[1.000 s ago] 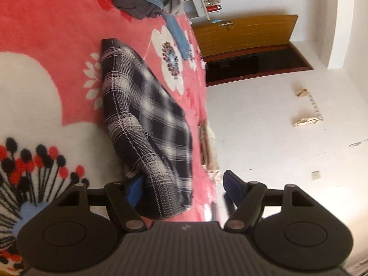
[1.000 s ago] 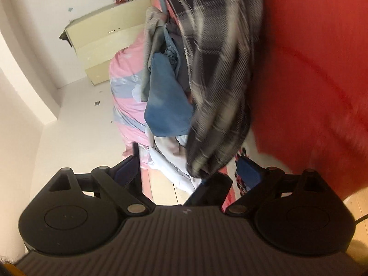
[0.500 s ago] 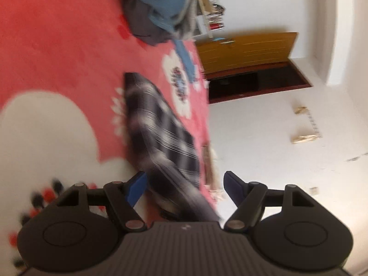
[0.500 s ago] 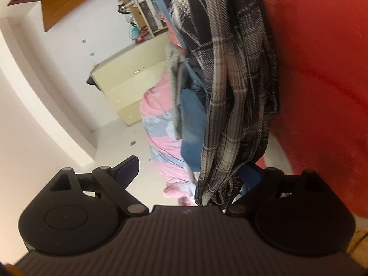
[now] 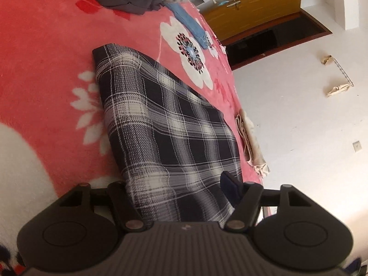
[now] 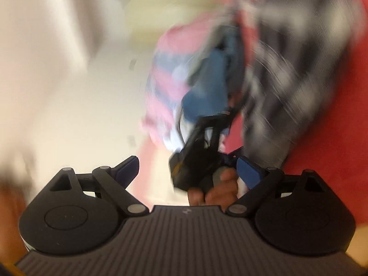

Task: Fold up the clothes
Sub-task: 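Lift the plaid bundle with both grippers and carry it toward the beige stack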

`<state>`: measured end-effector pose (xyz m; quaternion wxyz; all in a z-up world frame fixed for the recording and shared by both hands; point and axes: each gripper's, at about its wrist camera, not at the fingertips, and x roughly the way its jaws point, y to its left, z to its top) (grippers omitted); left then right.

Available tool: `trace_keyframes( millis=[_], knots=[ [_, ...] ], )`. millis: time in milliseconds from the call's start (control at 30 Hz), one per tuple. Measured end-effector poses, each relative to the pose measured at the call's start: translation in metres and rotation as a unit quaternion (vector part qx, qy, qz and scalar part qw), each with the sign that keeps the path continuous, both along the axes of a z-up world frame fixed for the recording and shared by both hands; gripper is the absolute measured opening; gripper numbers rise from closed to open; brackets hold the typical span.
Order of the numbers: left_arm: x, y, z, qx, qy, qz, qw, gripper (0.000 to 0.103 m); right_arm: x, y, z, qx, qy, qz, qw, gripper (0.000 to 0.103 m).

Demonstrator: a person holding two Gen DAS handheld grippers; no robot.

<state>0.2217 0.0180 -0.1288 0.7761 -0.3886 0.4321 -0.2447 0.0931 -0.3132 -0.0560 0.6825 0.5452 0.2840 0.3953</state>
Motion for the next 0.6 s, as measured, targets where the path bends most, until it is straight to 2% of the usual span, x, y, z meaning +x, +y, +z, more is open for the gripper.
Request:
trace_keyframes(
  millis=[67, 133, 200, 267, 300, 400, 467, 600],
  knots=[
    [-0.001, -0.001, 0.0, 0.005, -0.003, -0.001, 1.0, 0.067, 0.003, -0.032, 0.023, -0.048, -0.046, -0.028, 0.997, 0.093],
    [-0.002, -0.002, 0.001, 0.014, -0.007, -0.004, 0.9999, 0.066, 0.034, -0.064, 0.039, -0.106, -0.063, -0.072, 0.99, 0.093],
    [-0.004, -0.004, 0.003, 0.032, -0.016, -0.012, 0.9993, 0.062, 0.073, -0.082, 0.038, -0.182, -0.058, -0.081, 0.978, 0.093],
    [-0.006, -0.005, 0.005, 0.05, -0.025, -0.02, 0.9983, 0.058, 0.113, -0.084, 0.021, -0.263, -0.025, -0.058, 0.963, 0.092],
    [-0.007, -0.006, 0.006, 0.059, -0.029, -0.024, 0.9976, 0.056, 0.131, -0.08, 0.009, -0.281, -0.008, -0.034, 0.959, 0.092],
    [-0.007, -0.003, 0.004, 0.066, -0.035, -0.025, 0.9969, 0.046, 0.174, -0.054, -0.019, -0.279, 0.017, 0.057, 0.958, 0.083],
    [-0.006, 0.0, 0.0, 0.065, -0.038, -0.025, 0.9968, 0.038, 0.196, -0.037, -0.023, -0.288, -0.001, 0.114, 0.951, 0.081],
    [-0.01, 0.006, -0.004, 0.055, -0.044, -0.027, 0.9972, 0.033, 0.216, -0.021, -0.026, -0.267, -0.022, 0.192, 0.944, 0.072]
  ],
)
